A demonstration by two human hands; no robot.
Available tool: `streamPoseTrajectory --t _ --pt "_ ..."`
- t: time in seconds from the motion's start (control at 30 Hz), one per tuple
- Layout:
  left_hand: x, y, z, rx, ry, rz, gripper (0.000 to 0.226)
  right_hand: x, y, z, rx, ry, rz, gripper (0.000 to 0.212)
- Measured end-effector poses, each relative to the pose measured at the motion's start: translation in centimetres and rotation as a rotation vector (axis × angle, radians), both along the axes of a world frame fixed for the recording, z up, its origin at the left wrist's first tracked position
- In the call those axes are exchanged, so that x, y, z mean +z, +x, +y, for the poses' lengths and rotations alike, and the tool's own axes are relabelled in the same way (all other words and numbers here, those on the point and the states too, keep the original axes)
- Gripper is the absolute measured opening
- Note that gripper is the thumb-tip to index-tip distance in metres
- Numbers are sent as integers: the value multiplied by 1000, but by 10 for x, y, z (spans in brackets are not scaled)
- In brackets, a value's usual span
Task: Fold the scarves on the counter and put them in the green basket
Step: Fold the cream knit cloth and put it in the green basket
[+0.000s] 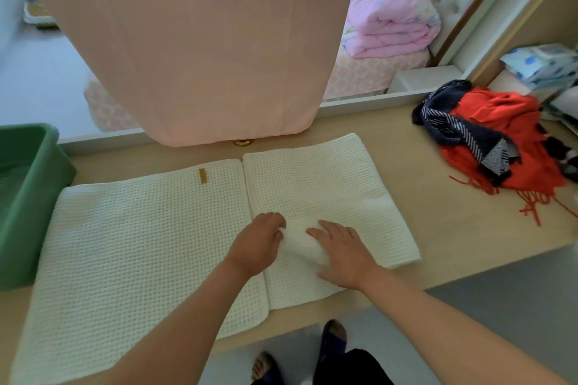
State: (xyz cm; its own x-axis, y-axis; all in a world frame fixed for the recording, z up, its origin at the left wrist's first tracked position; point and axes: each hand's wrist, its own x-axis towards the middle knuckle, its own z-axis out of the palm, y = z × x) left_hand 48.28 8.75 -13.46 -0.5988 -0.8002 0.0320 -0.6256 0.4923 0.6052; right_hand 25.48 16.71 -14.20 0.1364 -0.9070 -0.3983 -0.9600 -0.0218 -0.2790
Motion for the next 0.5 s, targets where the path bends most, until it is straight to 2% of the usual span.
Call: streamPoseTrajectory --t 0.07,0.13,0.17,0.23,0.3,0.37,0.43,0.47,0.5 --pt "6 16 -1 -6 -86 -10 14 2 -3 2 -51 -169 41 54" --pt "11 29 -1 -55 -116 -78 21 9 -6 3 -96 -258 -11 40" --pt "11 33 1 -73 -107 -127 25 12 -6 4 -90 -236 -80 37" --pt "7 37 8 -70 -44 -285 26 20 -5 7 -44 -68 -164 40" --pt "-2 34 21 49 82 -368 23 22 -5 12 -3 87 -132 46" --pt "-8 26 36 317 236 -298 32 19 -10 18 2 69 -99 49" --pt "-9 16 48 562 446 -196 57 16 -20 22 11 47 -73 55" --pt "-8 12 51 604 527 -191 63 14 -26 25 15 64 -61 61" --pt "-7 8 54 597 565 -217 60 12 -32 27 19 91 -45 68"
